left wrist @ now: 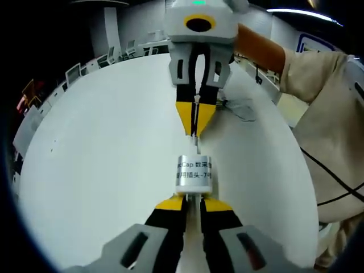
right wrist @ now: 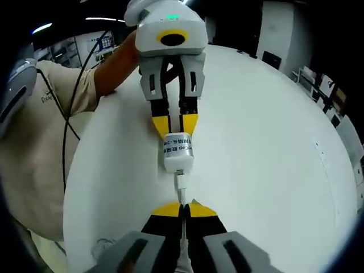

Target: Plug the desk Type‑C cable into the charger adapter.

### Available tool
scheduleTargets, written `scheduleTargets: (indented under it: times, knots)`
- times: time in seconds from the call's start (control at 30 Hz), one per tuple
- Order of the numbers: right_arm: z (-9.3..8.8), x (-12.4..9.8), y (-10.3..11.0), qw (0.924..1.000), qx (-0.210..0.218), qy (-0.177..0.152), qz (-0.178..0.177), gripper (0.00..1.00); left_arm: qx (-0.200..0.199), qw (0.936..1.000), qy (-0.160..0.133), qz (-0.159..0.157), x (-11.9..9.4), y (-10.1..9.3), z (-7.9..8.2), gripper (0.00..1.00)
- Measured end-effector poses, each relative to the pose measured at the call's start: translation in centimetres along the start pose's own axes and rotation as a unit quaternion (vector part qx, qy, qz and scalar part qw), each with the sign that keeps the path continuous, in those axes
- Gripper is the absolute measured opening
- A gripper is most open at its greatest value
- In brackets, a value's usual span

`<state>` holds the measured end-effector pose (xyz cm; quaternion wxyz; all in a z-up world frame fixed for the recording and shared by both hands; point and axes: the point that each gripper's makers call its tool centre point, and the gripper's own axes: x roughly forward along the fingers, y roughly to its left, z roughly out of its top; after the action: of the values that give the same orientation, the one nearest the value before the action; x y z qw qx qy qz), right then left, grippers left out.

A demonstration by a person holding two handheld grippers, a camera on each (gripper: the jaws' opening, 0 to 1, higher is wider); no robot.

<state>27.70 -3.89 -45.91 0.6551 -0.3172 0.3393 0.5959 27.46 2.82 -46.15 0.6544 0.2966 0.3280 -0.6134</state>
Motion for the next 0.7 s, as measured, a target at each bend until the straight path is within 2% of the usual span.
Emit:
scheduleTargets:
  times: [0.13, 0.2, 0.4, 0.57, 0.7]
  knots:
    - [-0.11, 0.16, 0.16, 0.9999, 0.014, 0.003, 0.006, 0.04, 0.000, 1.0000, 0.001, 0.001, 0.05, 0.04, 0.03, 0.11]
    - [0.18, 0.32, 0.72, 0.9993, 0.030, -0.009, 0.023, 0.04, -0.001, 1.0000, 0.000, 0.002, 0.06, 0.03, 0.04, 0.11]
    - [-0.06, 0.55, 0.20, 0.9993, 0.031, -0.003, 0.022, 0.04, 0.002, 1.0000, 0.002, 0.003, 0.05, 0.04, 0.04, 0.11]
    - [0.44, 0.29, -0.08, 0.9993, 0.031, -0.006, 0.018, 0.04, 0.000, 1.0000, 0.000, 0.005, 0.10, 0.12, 0.13, 0.11]
    - [0.49, 0.64, 0.12, 0.9997, 0.018, 0.007, 0.014, 0.04, -0.004, 1.0000, 0.004, 0.006, 0.09, 0.11, 0.13, 0.11]
